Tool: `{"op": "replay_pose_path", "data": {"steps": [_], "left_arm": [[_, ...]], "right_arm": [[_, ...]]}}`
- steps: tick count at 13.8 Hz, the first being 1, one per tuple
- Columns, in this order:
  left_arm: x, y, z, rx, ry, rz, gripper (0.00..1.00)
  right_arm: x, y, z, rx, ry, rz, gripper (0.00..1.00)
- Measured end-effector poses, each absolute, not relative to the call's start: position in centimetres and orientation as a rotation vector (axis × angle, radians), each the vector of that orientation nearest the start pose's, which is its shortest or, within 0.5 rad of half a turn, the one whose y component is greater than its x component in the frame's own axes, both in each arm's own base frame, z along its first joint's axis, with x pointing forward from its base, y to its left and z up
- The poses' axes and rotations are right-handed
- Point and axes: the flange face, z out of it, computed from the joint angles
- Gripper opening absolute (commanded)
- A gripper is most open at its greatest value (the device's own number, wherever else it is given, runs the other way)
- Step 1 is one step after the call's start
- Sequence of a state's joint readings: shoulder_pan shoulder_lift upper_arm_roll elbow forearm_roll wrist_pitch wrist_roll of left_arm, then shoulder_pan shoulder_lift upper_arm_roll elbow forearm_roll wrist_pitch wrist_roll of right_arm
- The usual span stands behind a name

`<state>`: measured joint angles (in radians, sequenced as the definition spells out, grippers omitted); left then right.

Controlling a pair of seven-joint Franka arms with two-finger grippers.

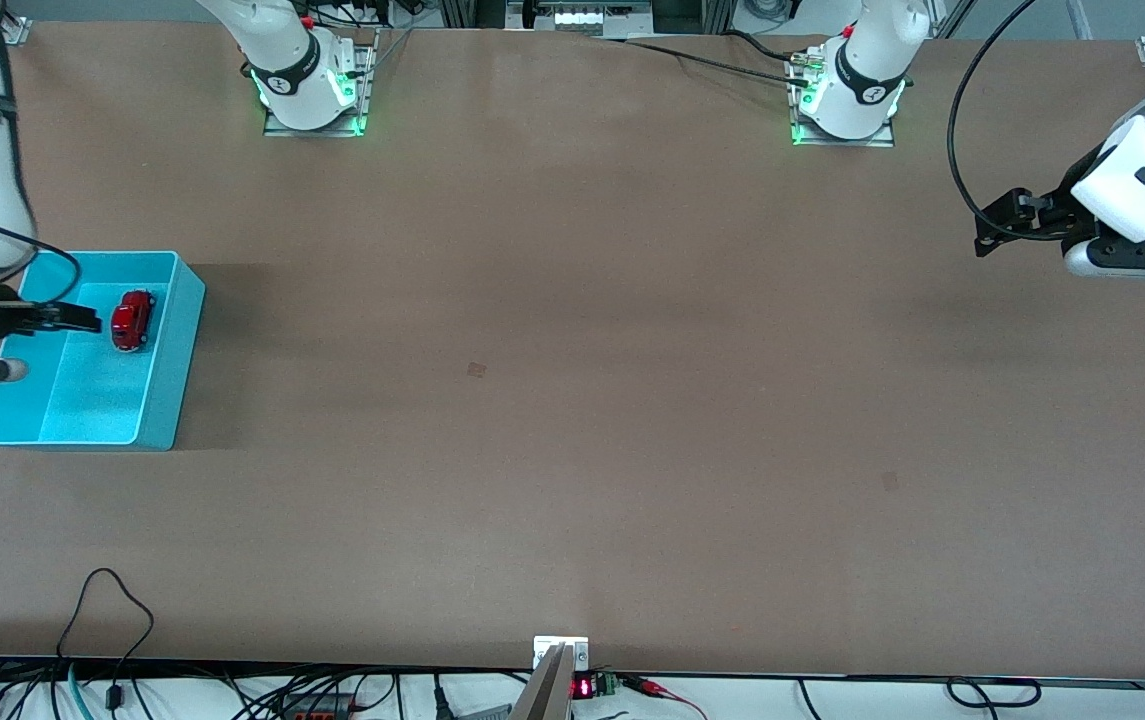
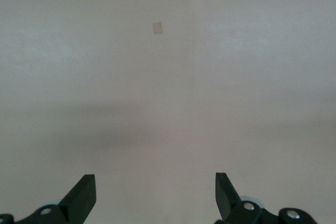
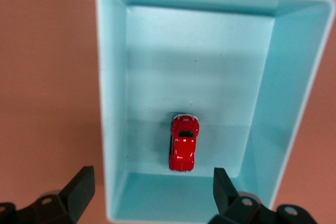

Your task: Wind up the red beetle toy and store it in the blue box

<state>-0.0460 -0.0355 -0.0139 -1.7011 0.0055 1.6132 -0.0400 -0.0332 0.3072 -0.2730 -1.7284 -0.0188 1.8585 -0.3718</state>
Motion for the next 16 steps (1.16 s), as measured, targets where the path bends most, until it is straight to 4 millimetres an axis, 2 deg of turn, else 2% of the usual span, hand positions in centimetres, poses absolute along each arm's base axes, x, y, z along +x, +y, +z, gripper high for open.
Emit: {"op": "replay_pose_path", "data": {"steps": [2, 5, 7, 9, 11, 16], "left_arm": [[54.3, -3.2, 58.6, -3.132, 0.032, 0.082, 1.0], [54.3, -3.2, 58.6, -3.132, 0.032, 0.082, 1.0], [54.3, -3.2, 58.6, -3.132, 0.032, 0.082, 1.0], [54.3, -3.2, 58.6, -3.132, 0.032, 0.082, 1.0], [54.3, -3.2, 58.6, -3.132, 0.032, 0.082, 1.0], [54.3, -3.2, 58.6, -3.132, 0.032, 0.082, 1.0]], "right_arm": [[60.3, -15.9, 44.5, -3.157, -0.166, 0.27, 1.0], [60.2, -12.0, 50.4, -3.147, -0.248, 0.199, 1.0], [59.0, -8.8, 54.2, -3.142, -0.208, 0.182, 1.0], [57.4, -6.0, 57.1, -3.143, -0.13, 0.18, 1.0], [56.4, -4.1, 58.9, -3.146, -0.117, 0.161, 1.0], [56.3, -4.0, 58.5, -3.143, -0.103, 0.192, 1.0]]}}
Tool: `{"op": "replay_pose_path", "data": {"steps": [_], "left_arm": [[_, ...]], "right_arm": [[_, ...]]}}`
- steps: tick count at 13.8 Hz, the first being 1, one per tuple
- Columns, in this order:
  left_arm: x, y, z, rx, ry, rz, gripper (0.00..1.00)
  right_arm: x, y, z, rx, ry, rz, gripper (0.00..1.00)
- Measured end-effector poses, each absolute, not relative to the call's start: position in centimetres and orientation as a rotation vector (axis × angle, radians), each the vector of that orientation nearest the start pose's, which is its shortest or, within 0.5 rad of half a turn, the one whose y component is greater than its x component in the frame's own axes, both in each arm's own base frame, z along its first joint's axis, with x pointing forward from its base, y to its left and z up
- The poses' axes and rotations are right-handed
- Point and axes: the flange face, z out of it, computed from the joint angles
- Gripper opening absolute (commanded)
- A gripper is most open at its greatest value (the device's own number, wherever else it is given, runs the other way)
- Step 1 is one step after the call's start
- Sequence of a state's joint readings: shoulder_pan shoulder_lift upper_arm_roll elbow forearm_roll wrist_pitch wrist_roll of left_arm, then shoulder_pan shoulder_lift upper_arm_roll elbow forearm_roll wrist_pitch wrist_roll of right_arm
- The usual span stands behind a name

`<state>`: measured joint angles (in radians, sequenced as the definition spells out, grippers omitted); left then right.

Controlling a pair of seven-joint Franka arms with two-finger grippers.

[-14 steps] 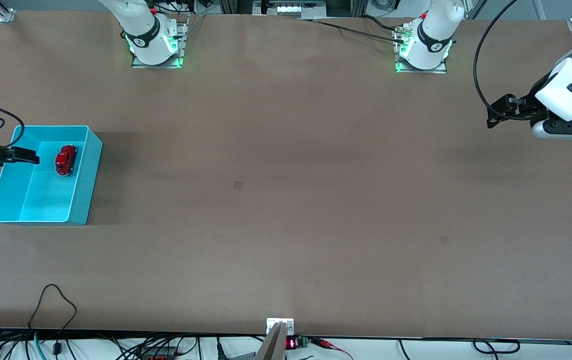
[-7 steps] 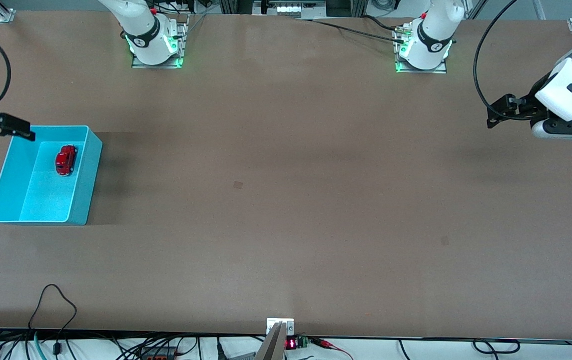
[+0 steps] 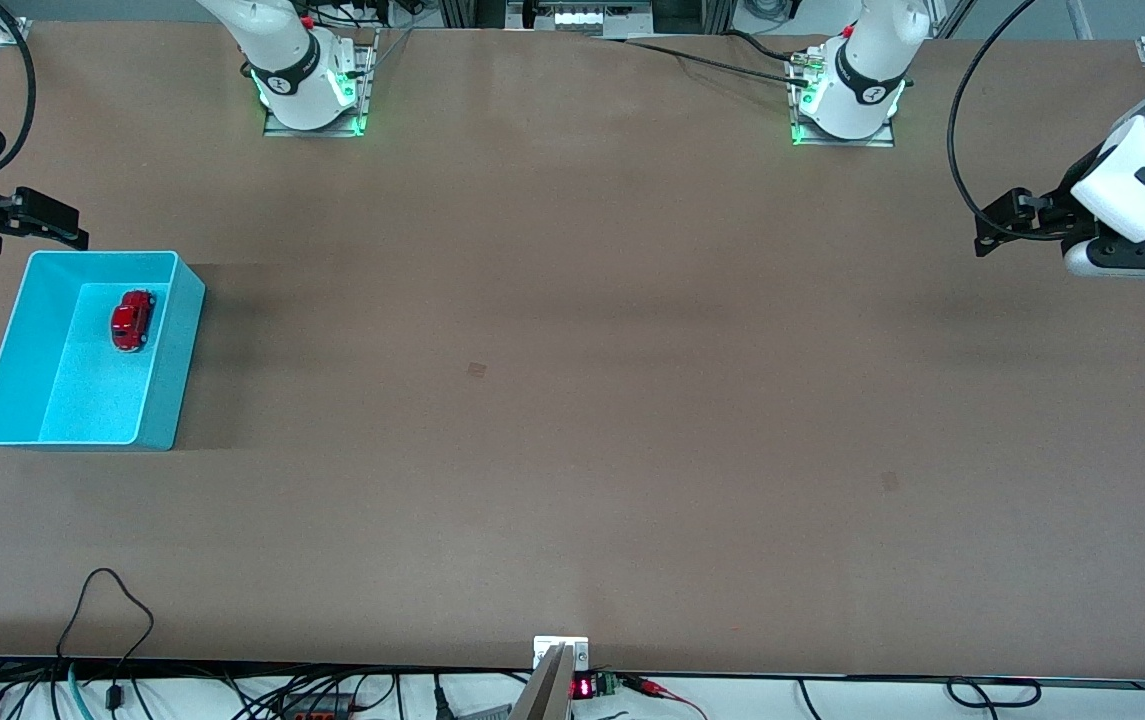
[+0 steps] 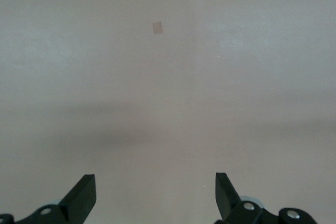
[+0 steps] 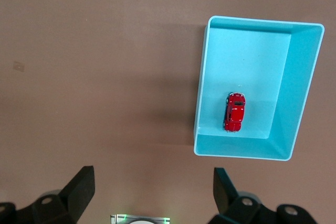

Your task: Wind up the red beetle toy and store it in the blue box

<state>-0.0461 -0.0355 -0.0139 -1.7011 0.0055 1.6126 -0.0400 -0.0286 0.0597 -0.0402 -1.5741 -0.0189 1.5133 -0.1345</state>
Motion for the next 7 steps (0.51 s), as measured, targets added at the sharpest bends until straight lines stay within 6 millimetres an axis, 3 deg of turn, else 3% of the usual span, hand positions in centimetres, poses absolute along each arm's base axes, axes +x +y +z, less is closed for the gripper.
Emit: {"op": "replay_pose_path", "data": {"steps": [7], "left_arm": [[54.26, -3.21, 58.6, -3.132, 0.032, 0.083, 1.0]], "right_arm": [[56.29, -3.86, 58.49, -3.134, -0.023, 0.188, 1.0]]}}
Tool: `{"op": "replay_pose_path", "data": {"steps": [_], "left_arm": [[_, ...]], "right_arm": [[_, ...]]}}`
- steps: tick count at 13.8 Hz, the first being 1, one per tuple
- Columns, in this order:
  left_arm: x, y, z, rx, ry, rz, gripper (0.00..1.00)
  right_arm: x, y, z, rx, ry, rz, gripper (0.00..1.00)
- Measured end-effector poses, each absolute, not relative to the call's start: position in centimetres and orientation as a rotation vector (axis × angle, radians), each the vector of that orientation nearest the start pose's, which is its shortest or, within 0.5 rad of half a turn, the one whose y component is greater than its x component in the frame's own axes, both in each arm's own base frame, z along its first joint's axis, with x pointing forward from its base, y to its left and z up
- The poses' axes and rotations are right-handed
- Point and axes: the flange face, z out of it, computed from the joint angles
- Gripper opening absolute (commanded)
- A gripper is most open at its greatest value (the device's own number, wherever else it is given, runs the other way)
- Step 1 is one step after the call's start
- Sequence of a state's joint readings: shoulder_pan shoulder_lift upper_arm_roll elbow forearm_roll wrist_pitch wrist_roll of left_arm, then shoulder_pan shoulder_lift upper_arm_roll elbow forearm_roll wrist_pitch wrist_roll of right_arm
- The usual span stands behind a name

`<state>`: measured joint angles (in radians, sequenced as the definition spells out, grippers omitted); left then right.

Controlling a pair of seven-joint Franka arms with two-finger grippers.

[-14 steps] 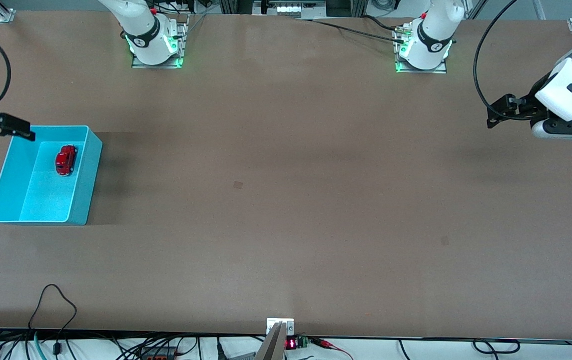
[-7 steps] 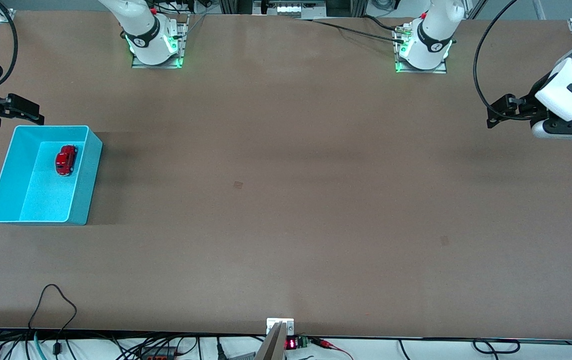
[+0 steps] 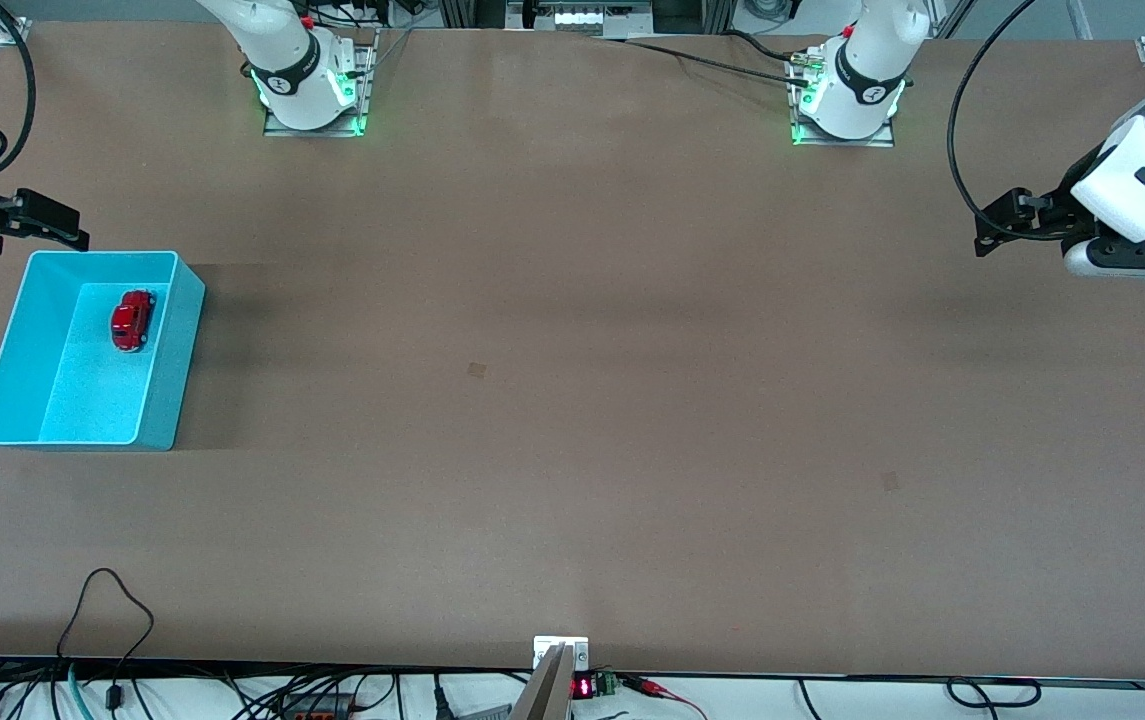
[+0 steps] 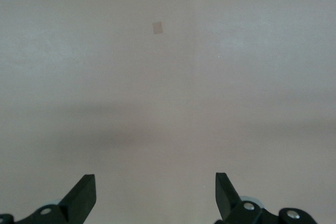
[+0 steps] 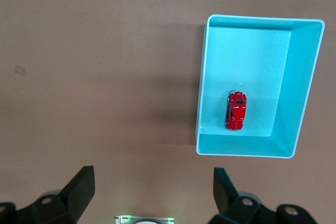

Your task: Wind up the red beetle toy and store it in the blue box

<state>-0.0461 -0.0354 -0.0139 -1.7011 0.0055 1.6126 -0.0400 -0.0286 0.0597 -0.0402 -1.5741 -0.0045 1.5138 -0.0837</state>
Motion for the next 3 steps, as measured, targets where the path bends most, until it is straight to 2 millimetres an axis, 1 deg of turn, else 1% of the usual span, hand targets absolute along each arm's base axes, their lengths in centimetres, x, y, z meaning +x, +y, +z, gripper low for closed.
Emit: {"op": "replay_pose_path", "data": {"steps": [3], "left_arm": [[54.26, -3.21, 58.6, -3.132, 0.032, 0.083, 1.0]], "right_arm": [[56.3, -3.72, 58.49, -3.126, 0.044, 0.186, 1.0]]}}
